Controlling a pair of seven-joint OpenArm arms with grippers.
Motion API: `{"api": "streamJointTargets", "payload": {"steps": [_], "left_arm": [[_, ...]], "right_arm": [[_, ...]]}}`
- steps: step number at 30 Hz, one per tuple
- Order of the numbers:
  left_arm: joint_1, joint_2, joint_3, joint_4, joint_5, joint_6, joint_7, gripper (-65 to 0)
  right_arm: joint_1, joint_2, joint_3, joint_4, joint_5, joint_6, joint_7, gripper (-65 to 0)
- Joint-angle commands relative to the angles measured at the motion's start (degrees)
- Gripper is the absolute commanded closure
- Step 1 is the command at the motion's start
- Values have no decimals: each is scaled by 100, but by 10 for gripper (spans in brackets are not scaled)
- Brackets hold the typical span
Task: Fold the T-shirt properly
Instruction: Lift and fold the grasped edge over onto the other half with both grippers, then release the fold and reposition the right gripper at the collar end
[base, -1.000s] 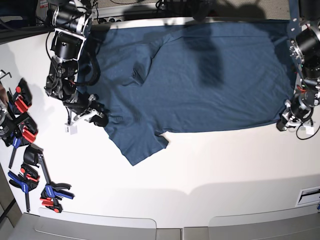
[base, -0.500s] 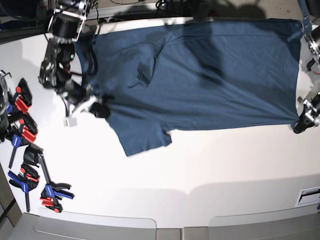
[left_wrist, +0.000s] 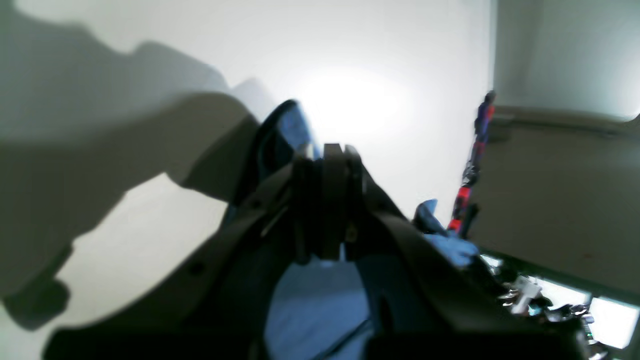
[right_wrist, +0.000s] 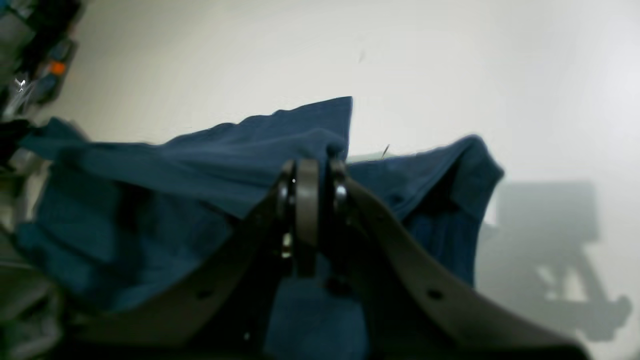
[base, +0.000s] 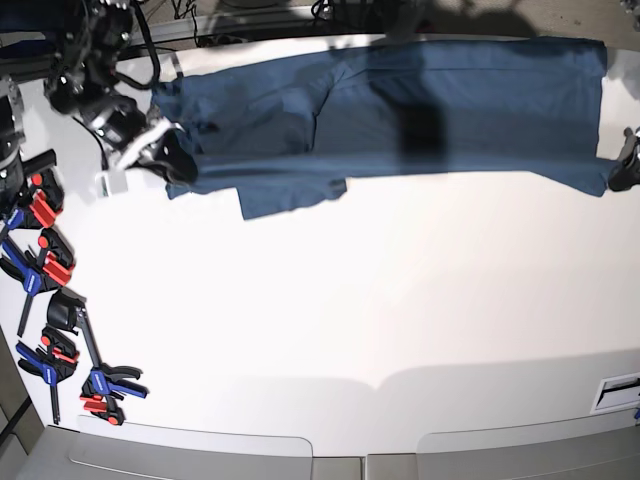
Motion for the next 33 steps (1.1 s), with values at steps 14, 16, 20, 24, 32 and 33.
{"api": "streamJointTargets", "payload": {"steps": [14, 16, 20, 24, 32, 33], "left_arm": [[765, -192, -28, 946, -141, -49, -59, -256], [761, -227, -28, 975, -141, -49, -105, -256], [763, -350, -98, 1342, -141, -49, -114, -256], [761, -382, -466, 1847, -141, -49, -120, -256], [763, -380, -789, 2155, -141, -49, -227, -256], [765, -380, -789, 2155, -141, -49, -227, -256]], "right_arm": [[-520, 55, 323, 98, 190, 28, 26, -251], [-518, 57, 330, 120, 243, 28, 175, -263], [-341, 68, 339, 374, 481, 28, 216, -263], [181, 68, 302, 498, 177, 28, 352, -263], [802, 68, -656, 216, -2009, -293, 1333, -281], [870, 68, -822, 72, -2114, -293, 1357, -305]]}}
